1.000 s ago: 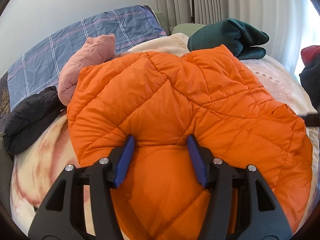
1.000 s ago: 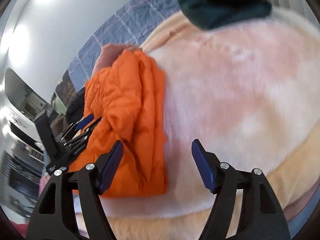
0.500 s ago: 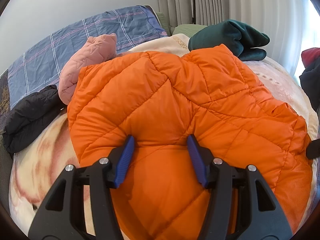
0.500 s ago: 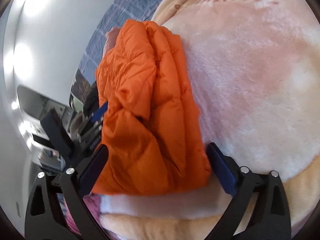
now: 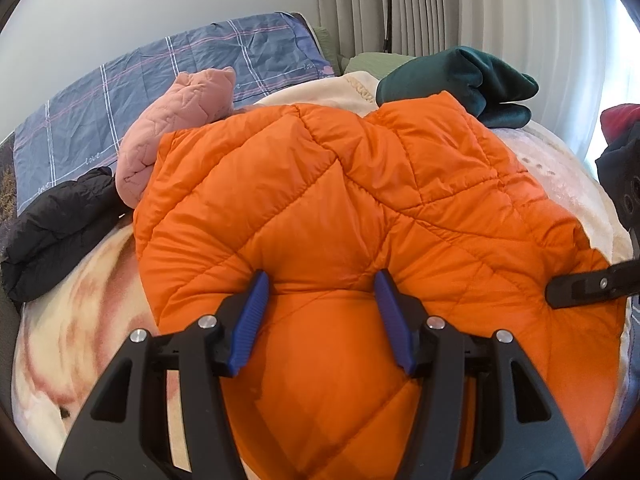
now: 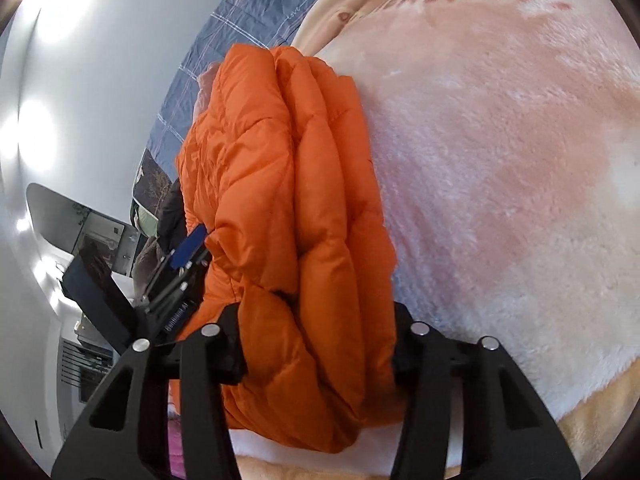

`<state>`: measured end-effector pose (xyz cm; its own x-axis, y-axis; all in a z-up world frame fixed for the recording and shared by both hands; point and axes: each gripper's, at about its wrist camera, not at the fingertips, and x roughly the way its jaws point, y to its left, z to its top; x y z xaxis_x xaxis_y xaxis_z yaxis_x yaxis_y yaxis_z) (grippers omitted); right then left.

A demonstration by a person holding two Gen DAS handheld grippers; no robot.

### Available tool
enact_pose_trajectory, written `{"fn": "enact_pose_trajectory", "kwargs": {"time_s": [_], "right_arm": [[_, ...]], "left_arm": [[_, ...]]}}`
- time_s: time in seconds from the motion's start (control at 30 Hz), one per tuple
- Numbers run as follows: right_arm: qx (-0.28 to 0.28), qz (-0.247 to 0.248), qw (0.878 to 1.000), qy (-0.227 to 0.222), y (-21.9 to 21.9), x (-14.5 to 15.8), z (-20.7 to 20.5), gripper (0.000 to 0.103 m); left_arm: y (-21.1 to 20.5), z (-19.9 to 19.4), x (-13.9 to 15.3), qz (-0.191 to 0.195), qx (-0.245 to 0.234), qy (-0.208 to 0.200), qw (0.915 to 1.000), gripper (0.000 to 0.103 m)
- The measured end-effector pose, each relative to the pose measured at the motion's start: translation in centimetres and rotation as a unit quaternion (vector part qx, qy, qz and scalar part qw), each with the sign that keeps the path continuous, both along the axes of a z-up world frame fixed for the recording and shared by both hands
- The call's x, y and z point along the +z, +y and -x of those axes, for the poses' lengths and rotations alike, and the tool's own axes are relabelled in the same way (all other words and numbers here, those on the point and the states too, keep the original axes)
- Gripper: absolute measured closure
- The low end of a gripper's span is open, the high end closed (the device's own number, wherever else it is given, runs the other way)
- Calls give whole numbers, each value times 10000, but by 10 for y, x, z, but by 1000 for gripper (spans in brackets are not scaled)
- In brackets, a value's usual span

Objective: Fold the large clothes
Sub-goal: 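Grasp the orange jacket bundle edge with the right tool and lift it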

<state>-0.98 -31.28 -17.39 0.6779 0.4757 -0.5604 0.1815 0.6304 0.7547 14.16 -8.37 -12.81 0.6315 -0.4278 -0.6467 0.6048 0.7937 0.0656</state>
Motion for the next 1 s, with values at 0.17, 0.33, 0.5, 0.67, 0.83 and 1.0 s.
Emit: {"fn": "enact_pose_trajectory", "kwargs": {"time_s": [0.17, 0.33, 0.5, 0.67, 0.83, 1.0], "right_arm": [[27, 75, 10000, -48, -1, -5, 3, 54], [53, 116, 9998, -119, 1, -9, 4, 52], [59, 342, 9992, -186, 6, -10, 10, 49], [54, 462, 9986, -246, 10, -11, 10, 48], [44, 524, 9983, -250, 14, -10, 11, 47], [42, 946, 9949, -336, 24, -2, 10, 48]], "left_arm": [[9, -3, 16, 388, -67, 302, 9988, 20], [42, -22, 32, 826, 709, 251, 9937, 2], [70, -74, 1, 1553, 1091, 1601, 9687, 2], [75, -96, -25, 2369, 965, 2351, 9377, 2], [69, -109, -36, 2650, 809, 2593, 9252, 2], [49, -102, -20, 2361, 660, 2071, 9471, 17]]}}
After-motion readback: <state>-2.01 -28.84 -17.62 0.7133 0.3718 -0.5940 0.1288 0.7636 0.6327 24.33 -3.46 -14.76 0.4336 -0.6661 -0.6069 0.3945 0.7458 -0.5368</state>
